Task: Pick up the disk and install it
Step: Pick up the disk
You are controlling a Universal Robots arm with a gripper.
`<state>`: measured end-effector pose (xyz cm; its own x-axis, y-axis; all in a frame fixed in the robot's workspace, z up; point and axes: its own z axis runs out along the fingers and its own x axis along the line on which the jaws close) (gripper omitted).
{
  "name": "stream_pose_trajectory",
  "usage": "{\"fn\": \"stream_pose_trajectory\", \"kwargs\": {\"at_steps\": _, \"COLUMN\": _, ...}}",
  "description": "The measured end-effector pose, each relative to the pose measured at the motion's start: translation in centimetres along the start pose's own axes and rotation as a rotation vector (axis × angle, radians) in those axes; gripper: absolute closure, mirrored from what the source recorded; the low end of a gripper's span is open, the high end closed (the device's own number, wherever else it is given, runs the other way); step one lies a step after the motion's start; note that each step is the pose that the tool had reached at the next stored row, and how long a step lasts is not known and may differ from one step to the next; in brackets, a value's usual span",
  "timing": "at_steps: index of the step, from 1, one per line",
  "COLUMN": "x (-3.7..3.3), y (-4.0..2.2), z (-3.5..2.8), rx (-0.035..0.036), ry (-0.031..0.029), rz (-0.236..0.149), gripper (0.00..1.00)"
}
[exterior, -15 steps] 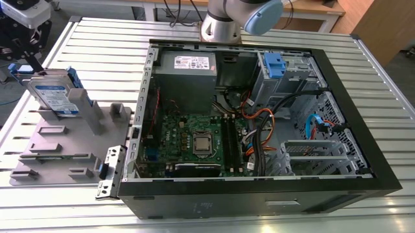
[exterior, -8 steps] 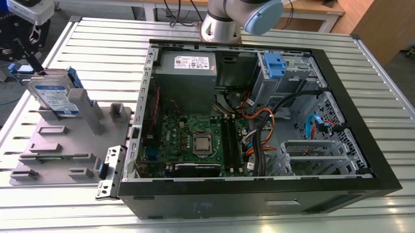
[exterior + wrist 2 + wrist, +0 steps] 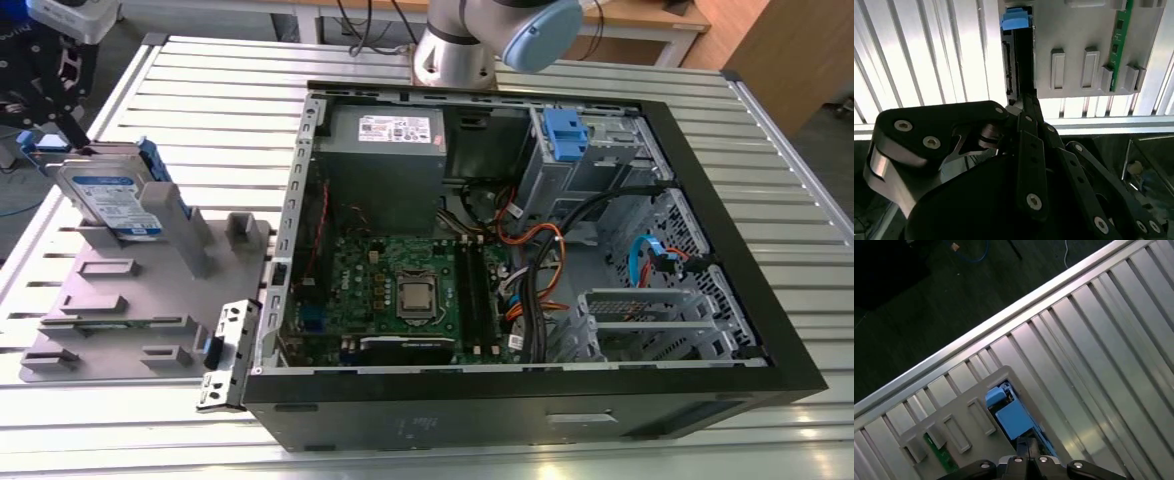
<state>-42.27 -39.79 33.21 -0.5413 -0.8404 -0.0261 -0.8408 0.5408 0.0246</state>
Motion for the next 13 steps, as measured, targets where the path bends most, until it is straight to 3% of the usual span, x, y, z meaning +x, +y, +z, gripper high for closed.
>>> {"fn": "stream_pose_trajectory", "kwargs": {"at_steps": 9, "x": 0.00, "y": 0.00, "z": 0.04, "rx": -0.0043, "ry": 0.0041, "rz": -0.163, "gripper": 0.89}}
{"fn": "stream_pose_trajectory", "kwargs": {"at_steps": 13, "x": -0.01, "y": 0.00, "z": -0.10, "rx": -0.0052, "ry": 0.0041, "rz": -0.182, "gripper": 0.89}}
